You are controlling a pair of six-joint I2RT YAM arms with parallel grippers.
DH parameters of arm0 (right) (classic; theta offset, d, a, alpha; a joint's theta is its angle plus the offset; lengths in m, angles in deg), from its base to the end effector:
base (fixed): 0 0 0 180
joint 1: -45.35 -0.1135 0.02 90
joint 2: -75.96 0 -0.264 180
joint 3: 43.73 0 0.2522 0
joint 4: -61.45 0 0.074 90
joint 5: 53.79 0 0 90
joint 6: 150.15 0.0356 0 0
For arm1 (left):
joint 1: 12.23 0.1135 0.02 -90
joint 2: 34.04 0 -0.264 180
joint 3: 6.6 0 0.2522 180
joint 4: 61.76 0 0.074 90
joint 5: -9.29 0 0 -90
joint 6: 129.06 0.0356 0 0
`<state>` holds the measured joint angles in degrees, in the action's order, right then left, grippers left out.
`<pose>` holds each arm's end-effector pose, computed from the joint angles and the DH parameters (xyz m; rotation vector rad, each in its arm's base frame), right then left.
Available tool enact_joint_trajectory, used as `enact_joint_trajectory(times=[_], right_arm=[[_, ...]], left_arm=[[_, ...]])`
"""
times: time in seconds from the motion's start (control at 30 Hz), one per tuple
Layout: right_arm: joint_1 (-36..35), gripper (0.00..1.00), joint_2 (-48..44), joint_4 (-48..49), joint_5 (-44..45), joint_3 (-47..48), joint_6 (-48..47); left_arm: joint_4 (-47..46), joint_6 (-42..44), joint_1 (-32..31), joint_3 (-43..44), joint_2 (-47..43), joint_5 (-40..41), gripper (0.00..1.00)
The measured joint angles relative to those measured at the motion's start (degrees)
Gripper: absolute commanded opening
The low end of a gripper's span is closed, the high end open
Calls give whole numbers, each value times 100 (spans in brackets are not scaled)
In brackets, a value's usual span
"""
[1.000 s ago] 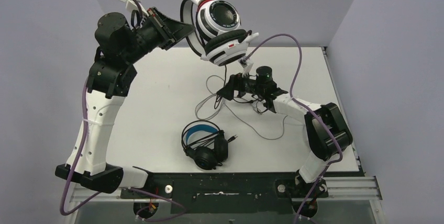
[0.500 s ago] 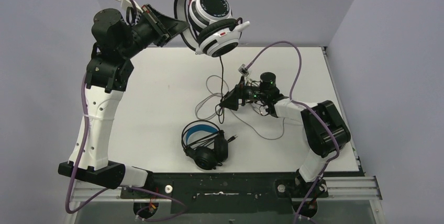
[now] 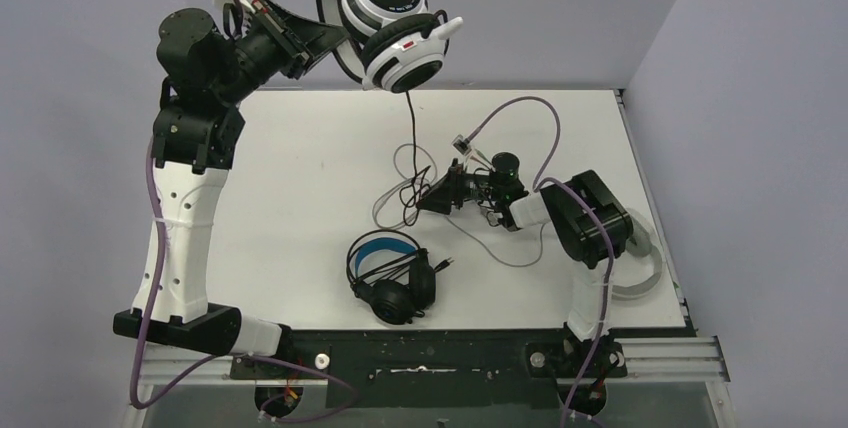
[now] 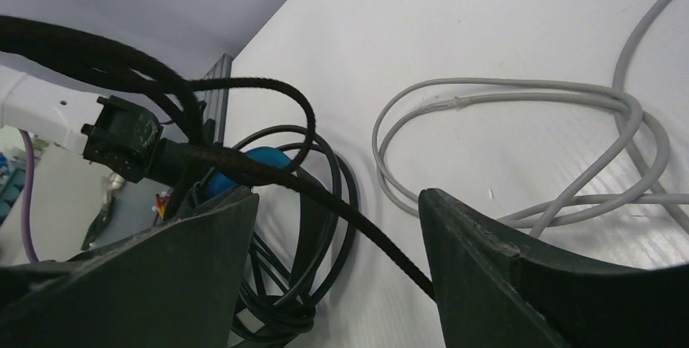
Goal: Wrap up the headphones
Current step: Wrap the headphones cable around the headphones.
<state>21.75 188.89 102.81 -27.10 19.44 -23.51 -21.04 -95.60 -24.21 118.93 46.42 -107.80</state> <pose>0.3307 0.1792 0.1510 -0.7167 1.8193 1.6683 0.2507 -0.0698 0.5604 -0.2216 1.6366 -1.2891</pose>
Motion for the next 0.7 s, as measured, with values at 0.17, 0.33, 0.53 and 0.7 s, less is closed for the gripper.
enact_joint_trajectory(times=[0.17, 0.33, 0.53, 0.7], right_arm=[[-33, 42, 527, 826, 7, 74, 651], [-24, 0, 481, 715, 212, 133, 581], [258, 0, -935, -1731, 1528, -446, -533], [560, 0, -2433, -3976, 3220, -579, -1217]], left_arm=[[-28, -72, 22, 201, 35, -46, 0], [-9, -83, 227, 553, 162, -103, 0], [411, 26, 1458, 1862, 741, 129, 0], [632, -225, 2739, 2747, 1093, 573, 0]])
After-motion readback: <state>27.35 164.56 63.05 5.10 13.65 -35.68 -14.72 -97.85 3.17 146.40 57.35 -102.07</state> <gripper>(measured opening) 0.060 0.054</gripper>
